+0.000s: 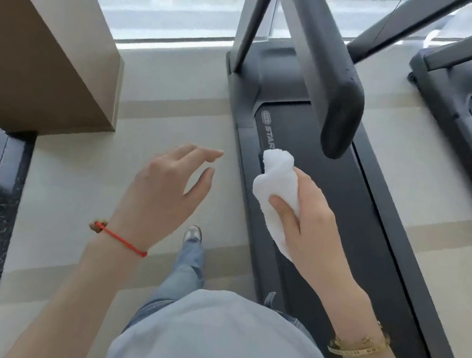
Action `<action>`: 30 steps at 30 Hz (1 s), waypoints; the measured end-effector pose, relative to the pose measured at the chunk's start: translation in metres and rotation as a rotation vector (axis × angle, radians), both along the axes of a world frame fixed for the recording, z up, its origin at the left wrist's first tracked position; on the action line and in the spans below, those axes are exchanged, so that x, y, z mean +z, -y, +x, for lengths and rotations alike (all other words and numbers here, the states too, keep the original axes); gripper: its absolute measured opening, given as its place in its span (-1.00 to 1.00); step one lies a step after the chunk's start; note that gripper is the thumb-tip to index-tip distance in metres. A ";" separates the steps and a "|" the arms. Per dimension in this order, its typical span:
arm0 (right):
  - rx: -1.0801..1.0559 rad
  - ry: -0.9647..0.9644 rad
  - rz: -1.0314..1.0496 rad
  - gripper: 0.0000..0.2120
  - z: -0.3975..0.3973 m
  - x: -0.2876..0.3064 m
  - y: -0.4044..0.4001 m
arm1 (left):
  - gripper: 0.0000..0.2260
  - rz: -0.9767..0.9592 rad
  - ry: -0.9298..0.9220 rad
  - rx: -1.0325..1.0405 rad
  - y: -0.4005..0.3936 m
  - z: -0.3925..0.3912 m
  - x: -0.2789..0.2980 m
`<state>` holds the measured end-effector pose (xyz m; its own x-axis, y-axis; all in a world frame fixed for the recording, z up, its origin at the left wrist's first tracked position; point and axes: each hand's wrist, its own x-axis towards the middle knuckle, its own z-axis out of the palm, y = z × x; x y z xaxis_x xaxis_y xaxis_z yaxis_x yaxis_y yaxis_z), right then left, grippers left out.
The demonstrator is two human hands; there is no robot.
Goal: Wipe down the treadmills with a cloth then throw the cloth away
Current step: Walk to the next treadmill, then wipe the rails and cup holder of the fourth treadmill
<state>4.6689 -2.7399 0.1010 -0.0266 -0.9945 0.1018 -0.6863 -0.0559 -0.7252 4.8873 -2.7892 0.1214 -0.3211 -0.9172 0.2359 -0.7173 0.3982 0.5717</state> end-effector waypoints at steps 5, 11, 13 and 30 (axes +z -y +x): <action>-0.213 0.040 -0.117 -0.49 0.019 0.015 0.068 | -0.78 -0.069 -0.003 -0.197 0.111 -0.002 0.016; -0.522 -0.128 -0.310 -0.56 0.019 0.039 0.125 | -0.77 -0.172 -0.021 -0.413 0.213 -0.028 0.041; -0.636 -0.223 -0.342 -0.56 0.014 0.046 0.137 | -0.77 -0.173 -0.028 -0.487 0.237 -0.041 0.046; -0.773 -0.355 0.047 -0.56 -0.024 0.044 0.194 | -0.75 -0.222 0.020 -0.831 0.334 -0.137 0.045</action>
<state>4.6448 -2.9342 0.1448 -0.6744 -0.7133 0.1910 -0.7060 0.5470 -0.4498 4.7507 -3.1235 0.1667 -0.8740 -0.3155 0.3695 -0.1520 0.8999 0.4087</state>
